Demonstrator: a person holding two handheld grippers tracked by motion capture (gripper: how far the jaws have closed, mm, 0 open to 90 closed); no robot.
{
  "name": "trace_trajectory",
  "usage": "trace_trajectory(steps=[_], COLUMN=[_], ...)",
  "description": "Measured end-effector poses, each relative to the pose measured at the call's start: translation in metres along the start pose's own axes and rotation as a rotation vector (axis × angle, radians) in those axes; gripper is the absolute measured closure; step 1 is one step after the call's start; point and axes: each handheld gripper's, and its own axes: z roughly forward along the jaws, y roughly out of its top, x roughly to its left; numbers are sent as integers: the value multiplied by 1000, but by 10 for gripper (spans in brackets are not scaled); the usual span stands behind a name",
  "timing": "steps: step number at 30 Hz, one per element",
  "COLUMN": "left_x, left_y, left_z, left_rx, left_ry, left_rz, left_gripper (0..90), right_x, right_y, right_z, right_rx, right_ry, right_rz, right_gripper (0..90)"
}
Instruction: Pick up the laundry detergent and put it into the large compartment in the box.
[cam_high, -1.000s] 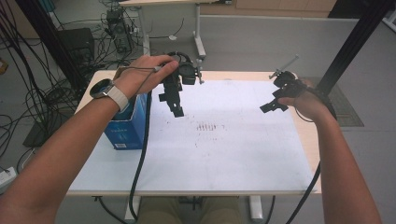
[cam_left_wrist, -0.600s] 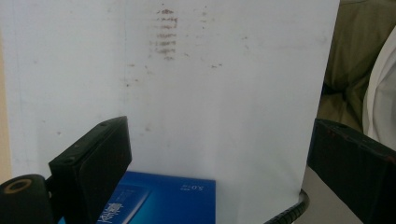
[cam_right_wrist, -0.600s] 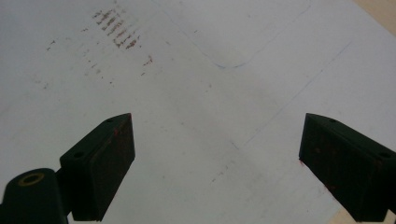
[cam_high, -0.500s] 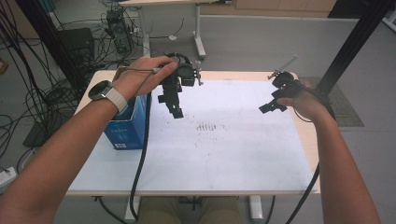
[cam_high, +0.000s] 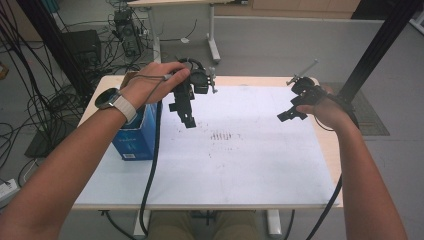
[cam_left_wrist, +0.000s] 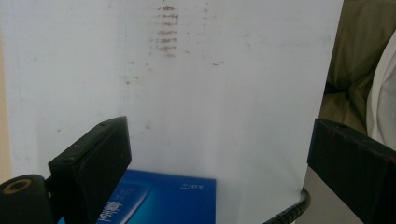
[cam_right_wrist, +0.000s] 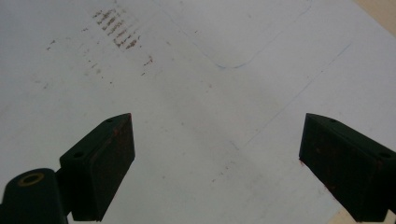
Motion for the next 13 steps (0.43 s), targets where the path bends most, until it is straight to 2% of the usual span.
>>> trace_trajectory(steps=[13], left_x=[0], left_y=[-2], left_z=[3], left_rx=[-4], left_ry=[8], left_rz=[-16], left_gripper=[65], right_x=[0], right_y=[-3], right_z=[3], right_rx=[1], right_ry=[6], right_rz=[2], right_gripper=[101])
